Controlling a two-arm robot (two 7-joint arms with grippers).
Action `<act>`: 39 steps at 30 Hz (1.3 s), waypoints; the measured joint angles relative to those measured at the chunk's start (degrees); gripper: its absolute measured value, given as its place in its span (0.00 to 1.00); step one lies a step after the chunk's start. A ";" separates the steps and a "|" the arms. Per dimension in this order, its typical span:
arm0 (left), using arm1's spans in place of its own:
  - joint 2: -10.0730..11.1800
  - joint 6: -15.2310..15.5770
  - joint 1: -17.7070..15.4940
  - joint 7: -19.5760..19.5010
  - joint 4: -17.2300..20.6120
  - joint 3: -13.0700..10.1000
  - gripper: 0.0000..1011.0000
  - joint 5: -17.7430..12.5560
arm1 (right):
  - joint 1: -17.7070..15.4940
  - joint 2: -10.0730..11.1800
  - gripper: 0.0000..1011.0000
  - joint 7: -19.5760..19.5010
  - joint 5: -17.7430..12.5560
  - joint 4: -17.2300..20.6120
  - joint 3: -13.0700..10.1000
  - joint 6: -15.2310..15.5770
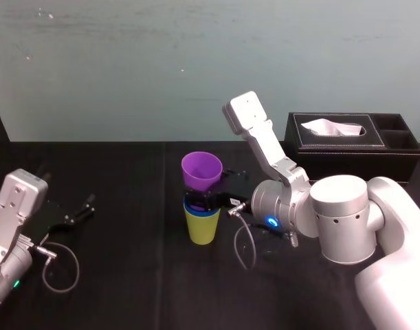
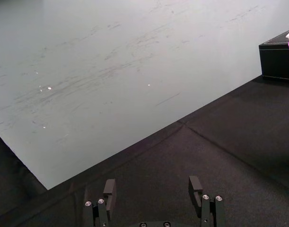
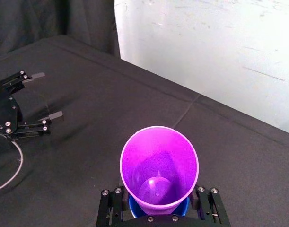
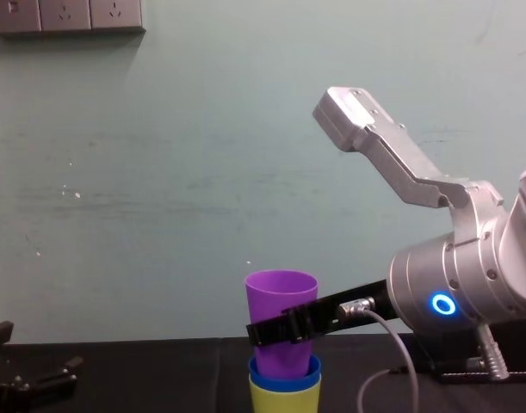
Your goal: Stack the three plastic cups sequentially using one hand.
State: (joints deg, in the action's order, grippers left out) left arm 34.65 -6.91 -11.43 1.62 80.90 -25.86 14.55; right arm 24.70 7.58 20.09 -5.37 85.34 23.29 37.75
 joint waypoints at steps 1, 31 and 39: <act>0.00 0.00 0.00 0.00 0.00 0.00 0.99 0.00 | -0.01 -0.01 0.70 -0.03 -0.01 -0.06 0.01 -0.02; 0.00 0.00 0.00 0.00 0.00 0.00 0.99 0.00 | 0.05 -0.01 0.72 -0.05 -0.03 -1.38 0.31 -0.52; 0.00 0.00 0.00 0.00 0.00 0.00 0.99 0.00 | 0.01 -0.01 0.91 -0.05 -0.02 -1.33 0.27 -0.50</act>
State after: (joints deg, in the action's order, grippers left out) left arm 34.64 -6.91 -11.43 1.62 80.90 -25.86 14.55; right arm 24.72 7.57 20.04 -5.39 84.01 23.56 37.25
